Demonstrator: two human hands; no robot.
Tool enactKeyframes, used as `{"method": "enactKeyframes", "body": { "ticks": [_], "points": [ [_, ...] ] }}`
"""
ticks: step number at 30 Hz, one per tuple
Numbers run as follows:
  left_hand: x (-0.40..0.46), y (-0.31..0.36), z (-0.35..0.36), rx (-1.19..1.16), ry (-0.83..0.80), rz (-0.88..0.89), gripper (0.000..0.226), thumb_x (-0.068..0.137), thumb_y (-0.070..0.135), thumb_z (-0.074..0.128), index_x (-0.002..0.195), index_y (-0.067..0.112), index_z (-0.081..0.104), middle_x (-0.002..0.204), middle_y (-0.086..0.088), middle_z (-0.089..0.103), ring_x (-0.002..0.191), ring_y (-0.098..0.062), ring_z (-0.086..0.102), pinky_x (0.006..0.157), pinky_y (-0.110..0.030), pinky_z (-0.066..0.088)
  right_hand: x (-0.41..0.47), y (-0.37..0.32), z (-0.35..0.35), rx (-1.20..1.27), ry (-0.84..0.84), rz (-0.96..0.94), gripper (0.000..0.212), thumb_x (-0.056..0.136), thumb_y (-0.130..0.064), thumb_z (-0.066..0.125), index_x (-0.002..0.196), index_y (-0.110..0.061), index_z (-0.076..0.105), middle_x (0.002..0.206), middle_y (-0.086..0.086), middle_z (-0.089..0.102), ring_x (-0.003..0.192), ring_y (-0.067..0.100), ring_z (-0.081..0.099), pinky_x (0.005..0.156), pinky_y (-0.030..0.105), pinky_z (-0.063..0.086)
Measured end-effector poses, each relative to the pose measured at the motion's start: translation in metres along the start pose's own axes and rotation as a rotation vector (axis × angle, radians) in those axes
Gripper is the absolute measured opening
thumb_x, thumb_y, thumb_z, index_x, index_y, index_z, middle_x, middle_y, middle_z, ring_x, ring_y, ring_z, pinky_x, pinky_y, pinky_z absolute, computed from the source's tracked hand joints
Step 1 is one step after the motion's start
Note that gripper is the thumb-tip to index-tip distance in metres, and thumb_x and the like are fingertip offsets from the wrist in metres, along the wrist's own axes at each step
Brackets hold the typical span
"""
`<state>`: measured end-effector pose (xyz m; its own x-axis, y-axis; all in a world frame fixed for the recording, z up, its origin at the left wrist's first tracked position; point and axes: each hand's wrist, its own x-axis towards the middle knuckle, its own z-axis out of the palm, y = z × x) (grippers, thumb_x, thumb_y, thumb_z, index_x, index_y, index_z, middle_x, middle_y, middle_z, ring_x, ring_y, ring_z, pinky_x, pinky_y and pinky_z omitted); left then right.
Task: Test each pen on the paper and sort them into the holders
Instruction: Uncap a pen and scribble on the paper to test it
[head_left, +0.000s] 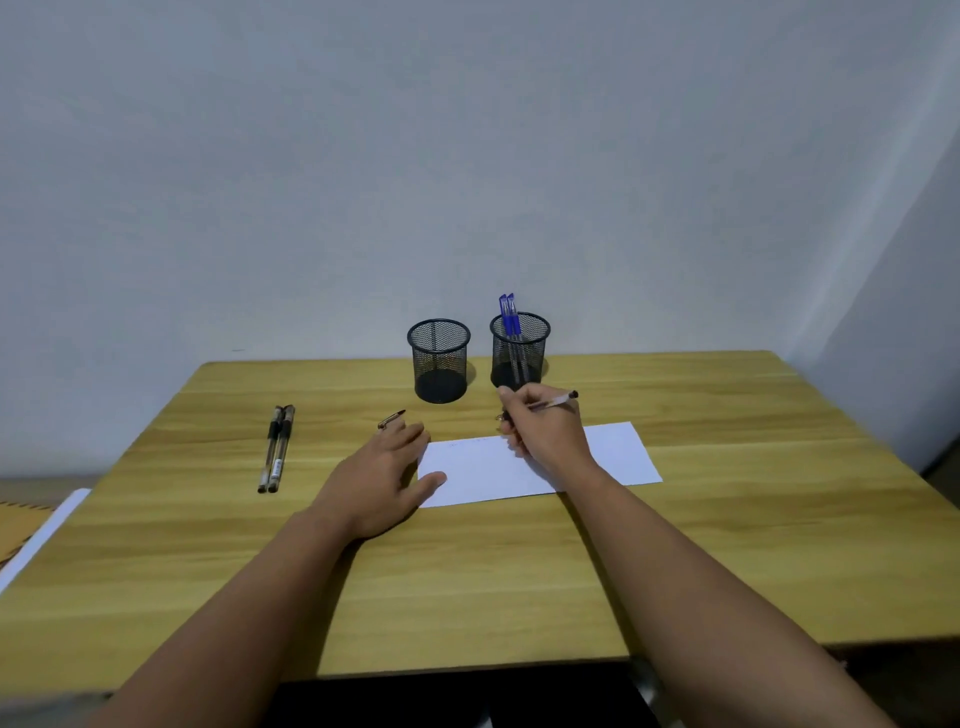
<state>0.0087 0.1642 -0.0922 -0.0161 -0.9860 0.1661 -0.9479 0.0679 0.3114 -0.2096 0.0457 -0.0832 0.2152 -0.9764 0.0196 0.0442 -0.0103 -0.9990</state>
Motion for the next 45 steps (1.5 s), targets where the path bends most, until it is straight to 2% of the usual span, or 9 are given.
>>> {"method": "enactKeyframes", "body": {
  "ticks": [7,18,23,26,30,35,38,41,45],
  "points": [
    [-0.002,-0.002,0.008,-0.036,0.074,0.014,0.065,0.097,0.057,0.051,0.153,0.023,0.042,0.163,0.005,0.033,0.153,-0.015,0.020,0.119,-0.029,0.022,0.001,0.020,0.000,-0.130,-0.023,-0.076,0.044,0.099,-0.034,0.075,0.079,0.002,0.060,0.073,0.029,0.064,0.062,0.024,0.061,0.059,0.036,0.050],
    [0.000,-0.007,0.013,-0.002,0.064,0.034,0.079,0.089,0.071,0.036,0.150,0.022,0.047,0.161,0.001,0.037,0.152,-0.019,0.025,0.122,-0.038,0.025,0.008,0.027,-0.002,-0.220,-0.062,-0.094,0.036,0.096,-0.028,0.079,0.068,-0.008,0.067,0.063,0.015,0.068,0.059,0.023,0.063,0.060,0.037,0.053],
    [0.000,-0.008,0.013,0.001,0.067,0.027,0.076,0.090,0.069,0.040,0.151,0.023,0.047,0.161,0.003,0.037,0.152,-0.017,0.025,0.122,-0.036,0.025,0.009,0.030,0.000,-0.316,-0.063,-0.081,0.037,0.087,-0.040,0.078,0.070,-0.010,0.066,0.068,0.019,0.069,0.064,0.028,0.070,0.073,0.062,0.062],
    [0.000,-0.008,0.014,0.001,0.071,0.027,0.075,0.090,0.068,0.042,0.150,0.024,0.047,0.161,0.004,0.037,0.152,-0.015,0.025,0.121,-0.034,0.024,0.010,0.029,-0.002,-0.322,-0.043,-0.099,0.036,0.091,-0.031,0.073,0.068,-0.007,0.060,0.067,0.023,0.066,0.060,0.025,0.069,0.069,0.064,0.060],
    [0.001,-0.009,0.014,-0.002,0.066,0.021,0.076,0.090,0.069,0.041,0.151,0.025,0.046,0.162,0.005,0.036,0.152,-0.014,0.024,0.122,-0.035,0.024,0.010,0.031,-0.002,-0.318,-0.044,-0.082,0.038,0.090,-0.042,0.074,0.069,-0.011,0.064,0.068,0.016,0.070,0.068,0.036,0.071,0.071,0.062,0.062],
    [0.000,-0.009,0.014,-0.010,0.064,0.018,0.081,0.087,0.073,0.036,0.151,0.024,0.047,0.162,0.005,0.036,0.152,-0.015,0.025,0.122,-0.036,0.025,0.010,0.030,-0.001,-0.297,0.000,-0.089,0.040,0.096,-0.031,0.073,0.066,-0.009,0.060,0.066,0.021,0.066,0.063,0.027,0.068,0.066,0.047,0.060],
    [0.000,-0.008,0.014,-0.007,0.060,0.015,0.082,0.087,0.073,0.035,0.151,0.025,0.045,0.162,0.005,0.035,0.152,-0.014,0.023,0.123,-0.037,0.024,0.010,0.029,-0.001,-0.310,0.006,-0.095,0.039,0.096,-0.030,0.073,0.067,-0.008,0.061,0.068,0.023,0.068,0.064,0.032,0.071,0.065,0.052,0.062],
    [0.000,-0.009,0.014,-0.021,0.067,0.012,0.080,0.087,0.073,0.036,0.151,0.025,0.046,0.162,0.006,0.035,0.153,-0.013,0.023,0.123,-0.038,0.025,0.009,0.027,-0.001,-0.297,0.028,-0.090,0.040,0.098,-0.024,0.071,0.070,0.000,0.057,0.071,0.030,0.065,0.062,0.035,0.067,0.062,0.046,0.058],
    [0.000,-0.009,0.015,-0.020,0.075,0.017,0.076,0.089,0.070,0.040,0.150,0.025,0.047,0.162,0.006,0.035,0.153,-0.012,0.023,0.122,-0.036,0.025,0.011,0.030,-0.001,-0.350,0.028,-0.105,0.041,0.092,-0.033,0.069,0.062,-0.012,0.052,0.069,0.028,0.060,0.074,0.050,0.067,0.064,0.053,0.060]
  ]
}}
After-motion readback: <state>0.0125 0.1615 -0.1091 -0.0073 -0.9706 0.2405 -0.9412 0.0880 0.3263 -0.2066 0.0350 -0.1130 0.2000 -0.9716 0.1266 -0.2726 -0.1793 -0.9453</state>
